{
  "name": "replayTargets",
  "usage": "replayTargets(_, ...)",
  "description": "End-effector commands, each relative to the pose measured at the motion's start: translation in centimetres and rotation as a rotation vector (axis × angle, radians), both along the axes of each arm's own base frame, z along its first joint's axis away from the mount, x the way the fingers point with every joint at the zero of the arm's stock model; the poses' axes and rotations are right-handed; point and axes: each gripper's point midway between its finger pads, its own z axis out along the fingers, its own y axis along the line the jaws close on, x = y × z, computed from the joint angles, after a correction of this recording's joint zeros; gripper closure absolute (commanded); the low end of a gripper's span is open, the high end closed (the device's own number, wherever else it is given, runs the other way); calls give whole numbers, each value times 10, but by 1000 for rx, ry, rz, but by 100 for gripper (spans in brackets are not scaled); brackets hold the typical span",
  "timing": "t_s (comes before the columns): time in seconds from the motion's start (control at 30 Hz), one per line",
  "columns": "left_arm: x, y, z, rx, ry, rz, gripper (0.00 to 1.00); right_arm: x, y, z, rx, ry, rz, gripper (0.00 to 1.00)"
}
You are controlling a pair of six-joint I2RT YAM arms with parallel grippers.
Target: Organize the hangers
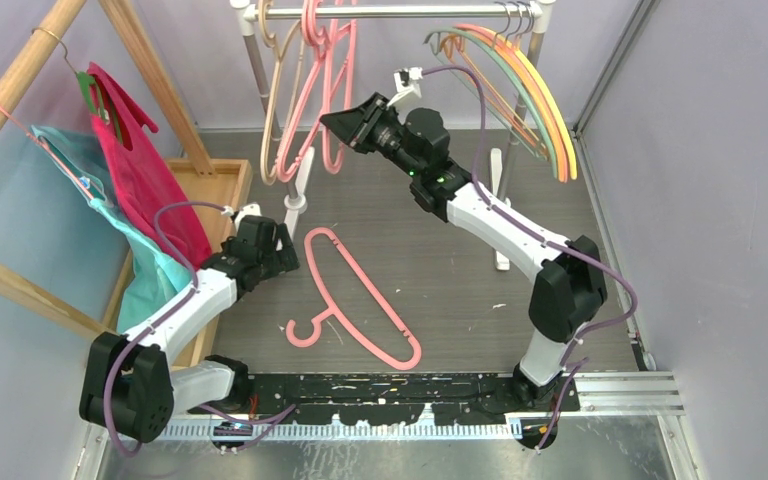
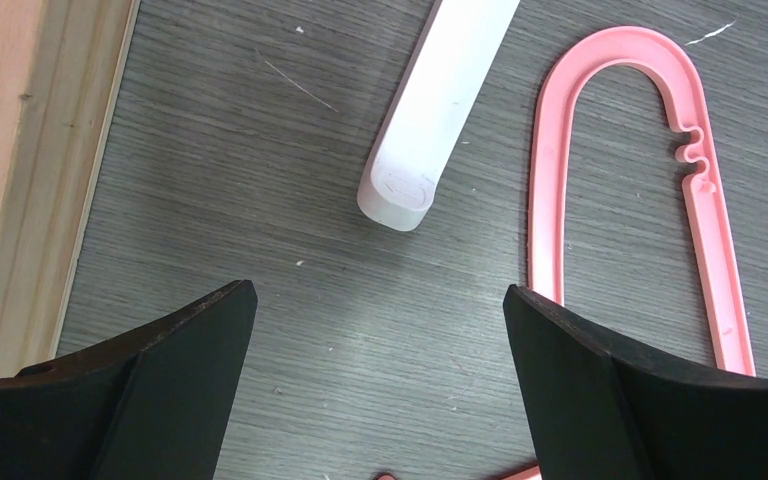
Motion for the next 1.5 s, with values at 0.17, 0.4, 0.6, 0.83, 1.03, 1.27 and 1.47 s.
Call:
replayTargets(0.17, 13, 0, 8, -6, -50, 13, 2, -22, 49, -18, -112, 2, 110, 99)
replayTargets(0.4, 11, 0, 7, -9, -49, 13, 2, -27, 62, -34, -148, 26, 153, 91)
replayTargets(0.6, 12, -1, 8, -12, -49, 13, 2, -37, 44, -19, -130, -15, 112, 49)
replayTargets(0.83, 12, -1, 9, -14, -49, 15, 2, -59, -4, -11, -170, -89, 1, 28)
replayTargets(1.03, 12, 2, 10, 0, -45, 23, 2, -84, -43, -61, -338, -69, -58, 27)
replayTargets(1.27, 16, 0, 10, -1, -35, 25, 2, -158, -47, -209, -763, -2, 83, 27)
replayTargets(1.47, 18, 4, 12, 20, -30, 35, 2, -235, -35, -293, -969, -30, 327, 31)
